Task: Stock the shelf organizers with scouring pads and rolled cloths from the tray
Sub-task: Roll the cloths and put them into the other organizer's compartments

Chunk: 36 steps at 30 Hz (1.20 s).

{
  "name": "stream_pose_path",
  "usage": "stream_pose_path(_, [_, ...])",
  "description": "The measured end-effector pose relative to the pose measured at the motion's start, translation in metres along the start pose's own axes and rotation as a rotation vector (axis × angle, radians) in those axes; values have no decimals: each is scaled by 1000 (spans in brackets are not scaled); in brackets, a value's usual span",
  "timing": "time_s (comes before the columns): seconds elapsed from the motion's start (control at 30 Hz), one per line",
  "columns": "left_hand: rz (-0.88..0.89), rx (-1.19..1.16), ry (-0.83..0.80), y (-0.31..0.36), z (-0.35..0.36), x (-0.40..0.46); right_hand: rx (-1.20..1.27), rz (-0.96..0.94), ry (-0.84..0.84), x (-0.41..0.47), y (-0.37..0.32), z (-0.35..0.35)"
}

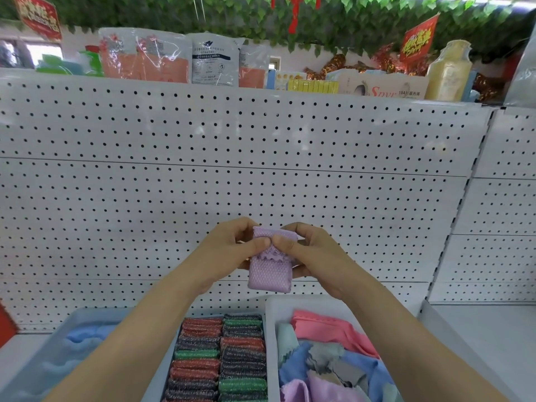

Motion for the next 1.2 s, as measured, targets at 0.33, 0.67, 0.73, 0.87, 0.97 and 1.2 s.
stream_pose_path(0.33, [-31,-381,89,-10,18,-1,303,7,28,2,7,-9])
stream_pose_path(0.67, [91,-241,173,2,32,0,354,-34,54,1,4,-27])
stream_pose_path(0.73, [128,-113,238,3,29,1,348,0,45,3,8,-27])
stream_pose_path(0.87, [128,-67,261,0,27,1,262,-1,30,8,13,-27])
stream_pose_path(0.97, [35,-85,314,-14,18,0,168,-64,35,12,10,-21])
stream_pose_path(1.2, [19,-47,255,-38,-34,-3,10,-34,-21,35,21,34])
Point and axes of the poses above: each hand's wrist, its own x-axis towards the middle knuckle, its own z-axis out of the palm, y = z × x, the point moved 8 cm from there along x, towards the middle knuckle, and after that the axes turned 6 degrees about y, right-handed, at the moved point
